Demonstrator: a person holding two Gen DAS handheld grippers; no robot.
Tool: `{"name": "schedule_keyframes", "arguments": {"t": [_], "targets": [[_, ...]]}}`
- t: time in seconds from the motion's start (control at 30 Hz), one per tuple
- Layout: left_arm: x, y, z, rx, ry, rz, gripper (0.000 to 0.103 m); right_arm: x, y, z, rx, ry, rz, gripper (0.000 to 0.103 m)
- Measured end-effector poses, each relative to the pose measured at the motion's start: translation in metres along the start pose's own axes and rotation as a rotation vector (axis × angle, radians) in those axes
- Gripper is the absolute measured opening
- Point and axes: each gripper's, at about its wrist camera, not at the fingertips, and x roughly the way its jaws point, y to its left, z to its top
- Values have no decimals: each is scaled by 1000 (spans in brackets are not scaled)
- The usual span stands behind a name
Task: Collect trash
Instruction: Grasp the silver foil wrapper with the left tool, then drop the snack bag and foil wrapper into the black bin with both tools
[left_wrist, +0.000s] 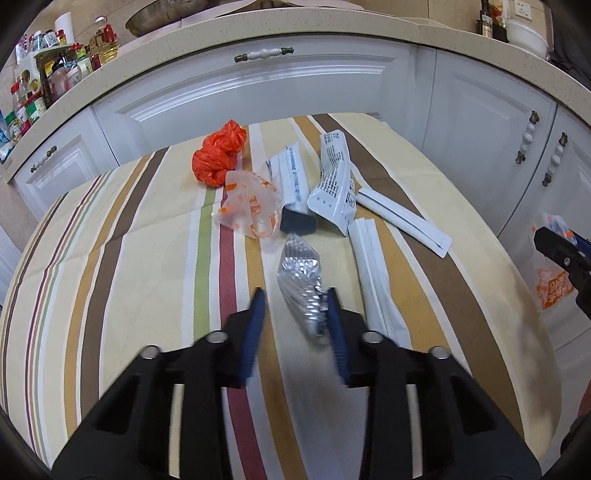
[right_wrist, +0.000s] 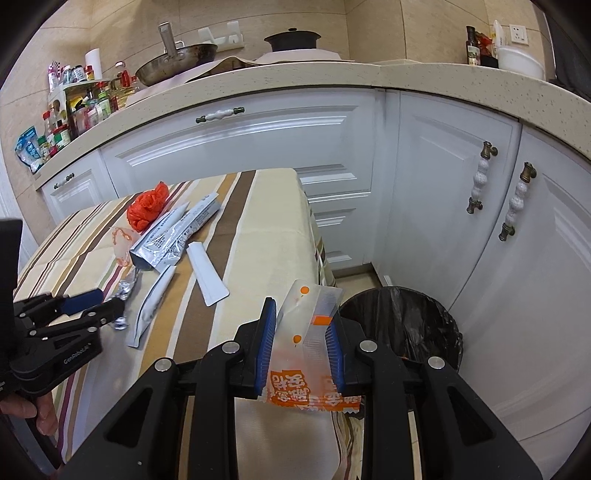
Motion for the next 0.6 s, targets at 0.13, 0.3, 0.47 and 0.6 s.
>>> {"name": "schedule_keyframes", "arguments": {"t": [0.13, 0.3, 0.47, 0.6], "targets": [[-3, 7, -6, -18, -9, -14, 18, 1, -4, -2, 5, 2, 0, 27], [-10, 11, -10, 2, -17, 6, 18, 2, -6, -2, 8, 1, -4, 27], [-26, 12, -7, 16, -50, 12, 18, -3, -13, -1, 14, -8, -21, 27], [-41, 5, 3, 32, -93, -4, 18, -7, -23, 0, 21, -19, -52, 27]]}}
